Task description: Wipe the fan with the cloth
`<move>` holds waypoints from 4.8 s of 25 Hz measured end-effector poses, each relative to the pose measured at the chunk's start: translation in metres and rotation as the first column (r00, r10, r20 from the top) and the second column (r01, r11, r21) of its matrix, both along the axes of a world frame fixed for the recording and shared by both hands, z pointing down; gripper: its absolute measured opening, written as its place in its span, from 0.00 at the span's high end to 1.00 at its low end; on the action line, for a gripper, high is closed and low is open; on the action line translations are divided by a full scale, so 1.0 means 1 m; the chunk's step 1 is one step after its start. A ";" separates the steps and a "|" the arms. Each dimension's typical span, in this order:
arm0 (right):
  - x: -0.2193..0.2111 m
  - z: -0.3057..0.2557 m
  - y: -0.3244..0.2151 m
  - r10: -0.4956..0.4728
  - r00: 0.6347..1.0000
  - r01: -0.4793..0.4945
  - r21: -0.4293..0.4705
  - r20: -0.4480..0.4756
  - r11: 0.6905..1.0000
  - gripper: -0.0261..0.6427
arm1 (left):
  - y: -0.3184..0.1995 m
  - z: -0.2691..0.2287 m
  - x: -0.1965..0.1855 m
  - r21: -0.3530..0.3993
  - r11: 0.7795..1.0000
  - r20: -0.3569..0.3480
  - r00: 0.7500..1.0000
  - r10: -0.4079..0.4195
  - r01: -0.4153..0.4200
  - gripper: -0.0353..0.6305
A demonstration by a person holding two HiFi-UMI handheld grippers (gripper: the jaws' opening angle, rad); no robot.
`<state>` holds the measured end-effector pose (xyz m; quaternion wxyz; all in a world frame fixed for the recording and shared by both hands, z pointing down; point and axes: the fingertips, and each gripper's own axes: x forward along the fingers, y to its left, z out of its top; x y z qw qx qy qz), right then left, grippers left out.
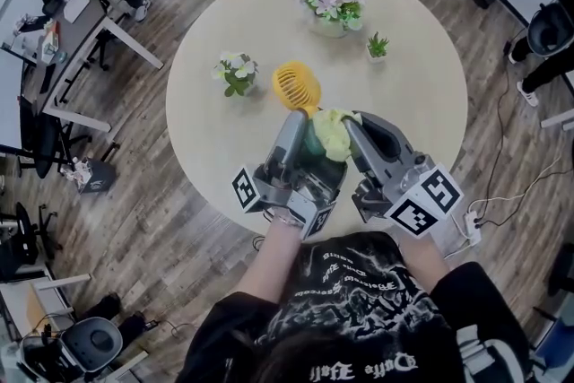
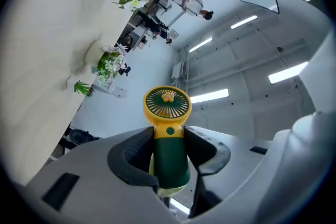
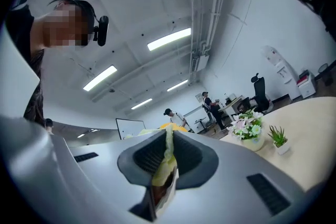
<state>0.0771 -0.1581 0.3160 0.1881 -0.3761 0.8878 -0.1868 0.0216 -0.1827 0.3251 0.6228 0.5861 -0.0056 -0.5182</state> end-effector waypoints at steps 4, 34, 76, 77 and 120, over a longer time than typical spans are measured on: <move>-0.001 -0.018 -0.007 0.028 0.997 -0.023 0.070 -0.069 0.997 0.89 | 0.008 0.001 0.012 -0.008 1.000 0.035 0.999 0.028 -0.028 0.65; 0.006 -0.045 -0.052 0.040 0.978 -0.014 0.126 -0.203 0.992 0.90 | 0.053 0.004 0.046 0.226 0.915 0.530 0.830 0.171 -0.333 0.65; -0.024 0.001 0.018 -0.534 0.796 0.538 -0.070 -0.286 0.840 0.90 | 0.066 0.007 0.028 0.374 0.836 0.695 0.719 0.035 -0.402 0.66; -0.024 0.002 0.019 -0.540 0.794 0.543 -0.073 -0.278 0.836 0.90 | 0.065 0.007 0.027 0.377 0.841 0.684 0.729 0.030 -0.388 0.66; 0.031 0.101 0.078 -0.345 0.899 0.259 -0.307 -0.270 0.916 0.90 | 0.017 0.154 -0.065 0.088 0.988 0.996 0.028 -0.086 -0.127 0.66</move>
